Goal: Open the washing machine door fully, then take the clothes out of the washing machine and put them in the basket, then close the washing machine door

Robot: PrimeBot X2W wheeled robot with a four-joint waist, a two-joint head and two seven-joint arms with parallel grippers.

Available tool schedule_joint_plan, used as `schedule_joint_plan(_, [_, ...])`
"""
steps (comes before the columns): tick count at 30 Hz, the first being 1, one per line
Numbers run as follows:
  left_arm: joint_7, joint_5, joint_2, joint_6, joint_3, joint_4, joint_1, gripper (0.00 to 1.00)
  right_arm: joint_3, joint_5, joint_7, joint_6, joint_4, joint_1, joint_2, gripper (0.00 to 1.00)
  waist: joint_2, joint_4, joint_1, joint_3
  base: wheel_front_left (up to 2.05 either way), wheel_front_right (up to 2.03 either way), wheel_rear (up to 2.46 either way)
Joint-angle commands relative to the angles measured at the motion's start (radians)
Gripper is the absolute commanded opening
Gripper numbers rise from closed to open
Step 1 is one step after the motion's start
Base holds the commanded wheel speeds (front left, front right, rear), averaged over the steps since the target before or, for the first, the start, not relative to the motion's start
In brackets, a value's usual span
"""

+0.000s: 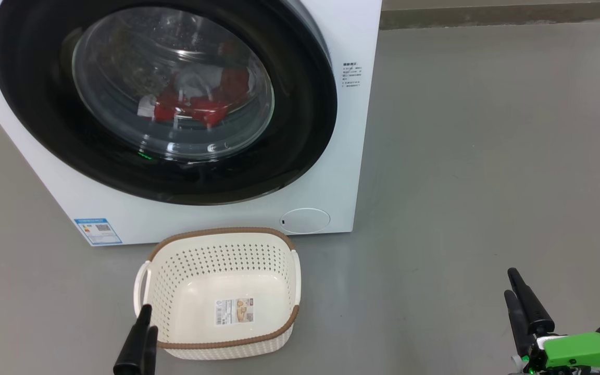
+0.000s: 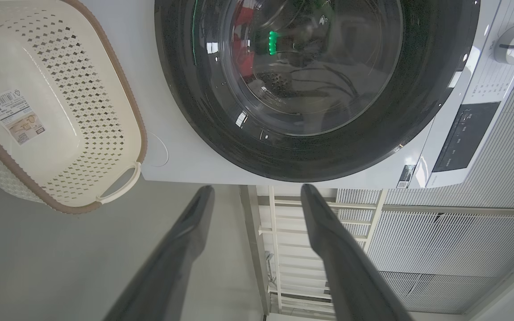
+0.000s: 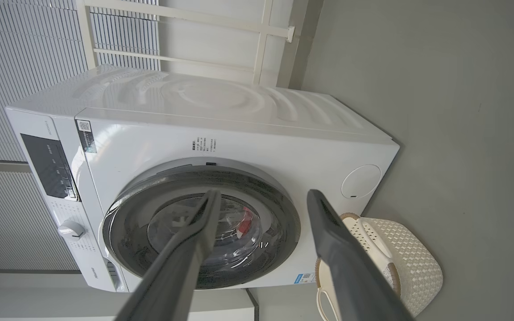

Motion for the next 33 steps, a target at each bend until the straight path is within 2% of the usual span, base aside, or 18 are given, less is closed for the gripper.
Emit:
schedule_joint_plan(1, [-0.007, 0.009, 0.015, -0.001, 0.005, -0.032, -0.037, 1.00, 0.004, -0.007, -0.005, 0.000, -0.028, -0.038, -0.016, 1.00, 0.0000, 0.000, -0.0001, 0.000, 0.00, 0.00, 0.00])
schedule_joint_plan(11, [-0.037, 0.118, 0.020, -0.002, 0.000, -0.057, -0.048, 1.00, 0.018, -0.104, -0.037, 0.000, -0.039, -0.048, -0.034, 1.00, 0.0000, -0.001, -0.0002, 0.001, 0.00, 0.00, 0.00])
schedule_joint_plan(27, [-0.088, 0.450, 0.019, -0.003, -0.011, -0.110, -0.061, 1.00, 0.019, -0.436, -0.087, 0.000, -0.071, -0.050, -0.033, 1.00, 0.0000, 0.000, -0.0002, -0.004, 0.00, 0.00, 0.00])
schedule_joint_plan(33, [-0.102, 0.551, 0.020, -0.004, -0.020, -0.120, -0.060, 1.00, 0.031, -0.528, -0.101, 0.000, -0.076, -0.044, -0.035, 1.00, 0.0000, 0.001, -0.0002, -0.008, 0.00, 0.00, 0.00])
